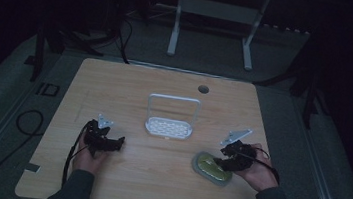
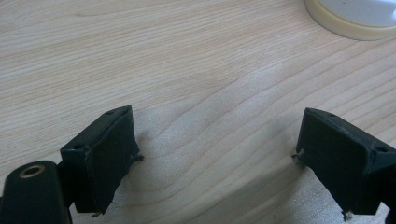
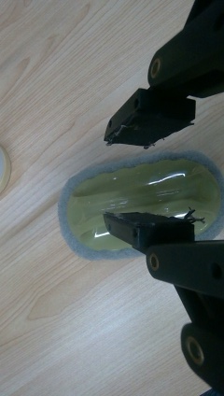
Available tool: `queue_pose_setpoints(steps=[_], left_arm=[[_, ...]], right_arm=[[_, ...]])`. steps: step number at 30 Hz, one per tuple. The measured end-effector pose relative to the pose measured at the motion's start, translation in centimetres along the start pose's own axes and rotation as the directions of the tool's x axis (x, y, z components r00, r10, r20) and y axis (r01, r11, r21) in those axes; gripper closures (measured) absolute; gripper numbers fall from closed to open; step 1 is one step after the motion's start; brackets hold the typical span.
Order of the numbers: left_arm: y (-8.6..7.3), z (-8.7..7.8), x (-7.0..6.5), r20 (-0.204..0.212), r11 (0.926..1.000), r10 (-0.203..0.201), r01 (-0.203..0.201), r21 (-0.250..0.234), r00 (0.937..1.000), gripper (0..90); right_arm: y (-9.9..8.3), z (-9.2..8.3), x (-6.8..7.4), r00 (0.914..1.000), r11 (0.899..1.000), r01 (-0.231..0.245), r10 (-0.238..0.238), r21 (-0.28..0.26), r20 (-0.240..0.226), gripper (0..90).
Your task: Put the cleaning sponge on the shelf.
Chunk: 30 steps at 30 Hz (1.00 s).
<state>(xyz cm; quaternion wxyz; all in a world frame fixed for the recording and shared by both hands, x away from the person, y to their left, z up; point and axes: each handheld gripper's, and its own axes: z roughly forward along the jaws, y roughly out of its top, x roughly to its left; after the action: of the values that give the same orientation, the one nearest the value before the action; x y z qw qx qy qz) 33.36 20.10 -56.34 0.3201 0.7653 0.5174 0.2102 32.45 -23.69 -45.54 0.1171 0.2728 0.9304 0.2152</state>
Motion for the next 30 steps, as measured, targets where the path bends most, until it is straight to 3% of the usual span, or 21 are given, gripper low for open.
queue_pose_setpoints(steps=[30], left_arm=[[0.0, 0.0, 0.0, 0.0, 1.0, 0.0, 0.0, 0.0, 1.0, 12.0]], right_arm=[[1.8, 0.6, 0.1, 0.9945, 0.988, 0.099, -0.095, 0.118, -0.045, 54.2]])
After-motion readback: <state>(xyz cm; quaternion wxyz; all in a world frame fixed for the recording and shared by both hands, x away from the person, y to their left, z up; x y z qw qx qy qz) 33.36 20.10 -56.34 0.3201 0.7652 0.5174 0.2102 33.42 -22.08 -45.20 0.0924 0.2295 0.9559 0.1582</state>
